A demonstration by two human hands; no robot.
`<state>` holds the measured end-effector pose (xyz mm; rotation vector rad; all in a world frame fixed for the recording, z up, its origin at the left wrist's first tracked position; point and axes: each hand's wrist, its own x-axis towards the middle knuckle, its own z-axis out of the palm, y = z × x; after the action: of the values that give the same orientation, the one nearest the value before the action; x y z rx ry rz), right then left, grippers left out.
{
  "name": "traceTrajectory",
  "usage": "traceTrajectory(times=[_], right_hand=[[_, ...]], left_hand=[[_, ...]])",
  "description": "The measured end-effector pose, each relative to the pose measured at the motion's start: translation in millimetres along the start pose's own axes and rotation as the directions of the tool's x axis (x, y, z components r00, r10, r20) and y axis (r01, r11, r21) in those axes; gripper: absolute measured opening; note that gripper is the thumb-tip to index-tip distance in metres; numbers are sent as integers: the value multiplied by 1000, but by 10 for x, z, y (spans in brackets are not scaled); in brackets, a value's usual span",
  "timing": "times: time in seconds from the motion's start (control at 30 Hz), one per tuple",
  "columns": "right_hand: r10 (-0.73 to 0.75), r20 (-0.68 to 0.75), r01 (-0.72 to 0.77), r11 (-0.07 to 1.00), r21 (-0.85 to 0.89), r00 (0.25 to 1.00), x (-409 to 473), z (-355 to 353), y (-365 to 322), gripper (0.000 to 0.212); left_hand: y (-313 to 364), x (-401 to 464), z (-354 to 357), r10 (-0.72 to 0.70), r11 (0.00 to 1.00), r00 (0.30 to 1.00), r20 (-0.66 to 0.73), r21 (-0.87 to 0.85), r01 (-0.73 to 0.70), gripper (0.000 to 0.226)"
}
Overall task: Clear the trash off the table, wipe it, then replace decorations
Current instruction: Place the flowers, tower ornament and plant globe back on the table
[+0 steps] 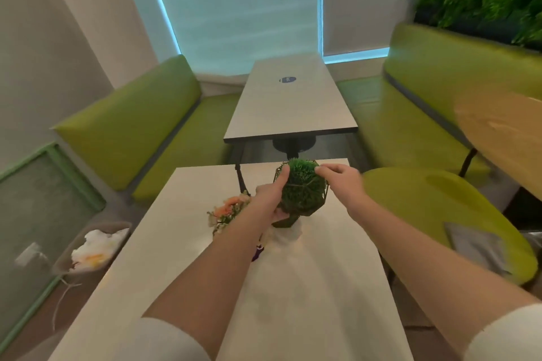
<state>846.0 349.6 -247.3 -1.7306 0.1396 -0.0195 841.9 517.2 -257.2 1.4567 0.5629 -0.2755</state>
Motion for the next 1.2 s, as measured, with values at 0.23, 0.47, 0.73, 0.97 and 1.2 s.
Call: traceTrajectory(times=[0.23, 0.47, 0.73, 0.97, 1.2], right_hand=[[-25, 173, 27, 1000, -6, 985, -160, 896, -325, 36], [-62, 389, 99, 992, -74, 919, -30, 1626, -534, 37], [-54, 509, 178, 964, -199, 859, 181, 2180, -459, 42], [25, 494, 122, 957, -264, 869, 416, 2651, -308, 43], [73, 120, -42, 969, -243, 990, 619, 2995, -12, 25]], left_hand=[[155, -178, -1045, 73, 992, 995, -61, -97, -79, 70], [232, -304, -1716, 70, 987, 970, -234, -124, -101, 68], [172, -87, -2129, 32, 989, 955, -296, -128, -73, 75], [205, 460, -2535, 42, 994, 965, -261, -90, -67, 62], [133, 1208, -2867, 15, 997, 986, -167, -71, -27, 69]])
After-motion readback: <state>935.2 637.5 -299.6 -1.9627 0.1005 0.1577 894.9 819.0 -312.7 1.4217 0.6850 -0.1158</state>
